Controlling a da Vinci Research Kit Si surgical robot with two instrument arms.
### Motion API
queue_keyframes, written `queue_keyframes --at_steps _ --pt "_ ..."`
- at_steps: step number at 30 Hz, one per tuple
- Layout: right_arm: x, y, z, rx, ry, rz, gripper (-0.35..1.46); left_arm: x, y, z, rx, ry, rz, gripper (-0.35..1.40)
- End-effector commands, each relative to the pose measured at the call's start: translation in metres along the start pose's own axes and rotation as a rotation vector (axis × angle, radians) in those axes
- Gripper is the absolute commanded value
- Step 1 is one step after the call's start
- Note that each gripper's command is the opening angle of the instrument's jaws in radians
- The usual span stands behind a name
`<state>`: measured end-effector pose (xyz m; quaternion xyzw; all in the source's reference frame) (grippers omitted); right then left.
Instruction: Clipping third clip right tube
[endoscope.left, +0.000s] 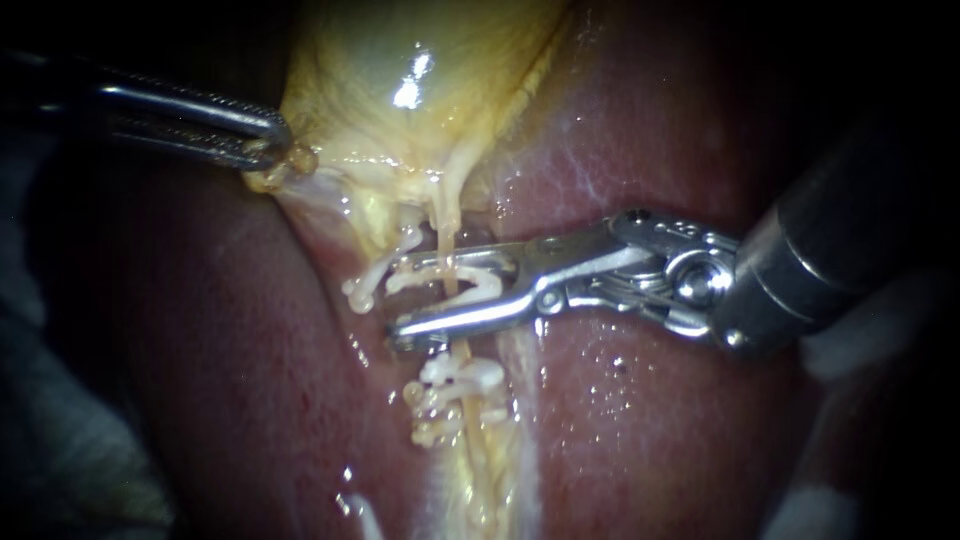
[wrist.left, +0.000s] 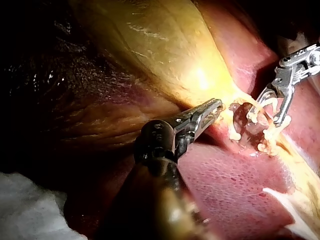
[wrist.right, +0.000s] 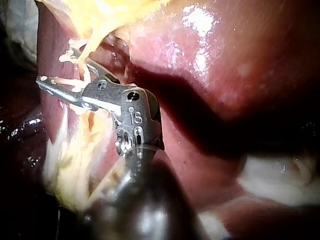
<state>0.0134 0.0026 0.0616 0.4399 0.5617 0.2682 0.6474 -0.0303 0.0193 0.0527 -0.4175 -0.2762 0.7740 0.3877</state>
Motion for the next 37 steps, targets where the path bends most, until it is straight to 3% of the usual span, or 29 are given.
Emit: queue_keyframes --at_steps 1,13,17,21,37 --pt "-0.0001 0.0 -0.0001 -0.002 -0.001 0.002 0.37 0.0 0.0 0.0 0.0 0.0 0.0 -0.35" --pt "0.0009 -0.0005 -0.0012 0.01 -0.003 0.072 -0.09 0.0 0.0 0.0 0.0 0.0 0.0 -0.35" --pt "0.0008 -0.0006 -0.0015 0.011 -0.003 0.125 -0.35 0.0 0.0 0.0 0.0 0.0 0.0 -0.35" --pt "0.0007 -0.0007 -0.0019 0.004 0.001 0.184 -0.35 0.0 0.0 0.0 0.0 0.0 0.0 -0.35" --pt "0.0003 -0.0006 -0.0019 -0.002 0.004 0.182 -0.35 0.0001 0.0 0.0002 0.001 0.0 0.0 -0.35"
